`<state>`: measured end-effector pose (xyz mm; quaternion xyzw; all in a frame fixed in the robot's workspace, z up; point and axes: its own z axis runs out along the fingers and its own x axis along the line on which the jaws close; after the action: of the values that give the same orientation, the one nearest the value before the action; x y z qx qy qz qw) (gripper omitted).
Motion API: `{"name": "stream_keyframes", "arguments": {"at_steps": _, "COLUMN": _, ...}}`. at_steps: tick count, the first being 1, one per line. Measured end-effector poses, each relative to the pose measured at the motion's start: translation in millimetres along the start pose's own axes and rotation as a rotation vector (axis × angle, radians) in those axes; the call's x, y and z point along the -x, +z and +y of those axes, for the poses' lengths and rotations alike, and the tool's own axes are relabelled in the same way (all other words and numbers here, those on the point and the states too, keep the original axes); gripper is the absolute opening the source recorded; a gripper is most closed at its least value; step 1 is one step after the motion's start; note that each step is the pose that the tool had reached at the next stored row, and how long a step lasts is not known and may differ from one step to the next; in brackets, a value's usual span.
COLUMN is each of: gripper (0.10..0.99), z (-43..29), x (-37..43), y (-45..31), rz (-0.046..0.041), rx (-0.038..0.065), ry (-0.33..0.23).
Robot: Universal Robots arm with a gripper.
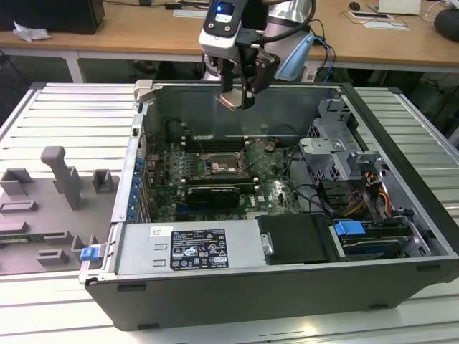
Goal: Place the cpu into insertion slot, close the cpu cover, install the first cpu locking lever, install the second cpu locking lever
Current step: 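Place the cpu into insertion slot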
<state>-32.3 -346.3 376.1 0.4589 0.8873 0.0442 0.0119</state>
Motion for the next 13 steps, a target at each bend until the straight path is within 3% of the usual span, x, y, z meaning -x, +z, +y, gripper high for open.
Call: {"name": "stream_keyframes", "arguments": {"at_steps": 13, "gripper": 0.541, "z": -0.2, "x": -0.2, "y": 0.0, "rz": -0.0056, "rx": 0.001, "ry": 0.063}}
